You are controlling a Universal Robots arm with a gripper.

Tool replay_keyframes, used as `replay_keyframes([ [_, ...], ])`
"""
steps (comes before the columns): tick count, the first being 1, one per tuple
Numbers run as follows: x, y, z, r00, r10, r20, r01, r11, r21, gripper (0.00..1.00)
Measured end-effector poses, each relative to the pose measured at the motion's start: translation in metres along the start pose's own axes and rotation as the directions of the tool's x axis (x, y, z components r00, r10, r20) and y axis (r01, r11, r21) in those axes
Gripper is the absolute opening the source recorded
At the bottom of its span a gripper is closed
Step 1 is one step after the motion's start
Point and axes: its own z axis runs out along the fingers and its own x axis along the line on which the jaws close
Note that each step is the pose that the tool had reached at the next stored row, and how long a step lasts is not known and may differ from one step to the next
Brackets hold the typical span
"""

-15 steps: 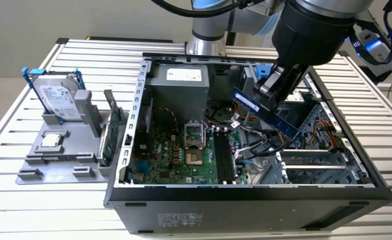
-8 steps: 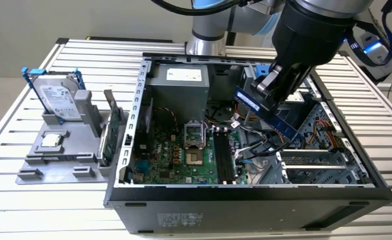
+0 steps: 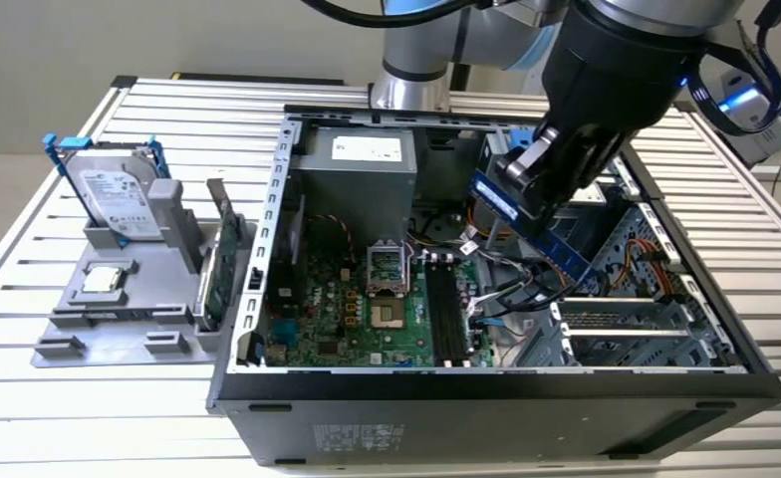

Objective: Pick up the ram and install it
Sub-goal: 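Insert the ram into the slot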

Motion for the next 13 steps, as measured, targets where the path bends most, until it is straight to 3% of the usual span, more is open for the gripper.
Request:
replay_keyframes([
  [6,0.0,0.0,0.0001,0.9984,0.056,0.0021,-0.056,0.9984,0.0002,0.0],
  [13,0.0,0.0,0.0001,0.9924,0.123,0.0044,-0.123,0.9924,0.0002,0.0],
])
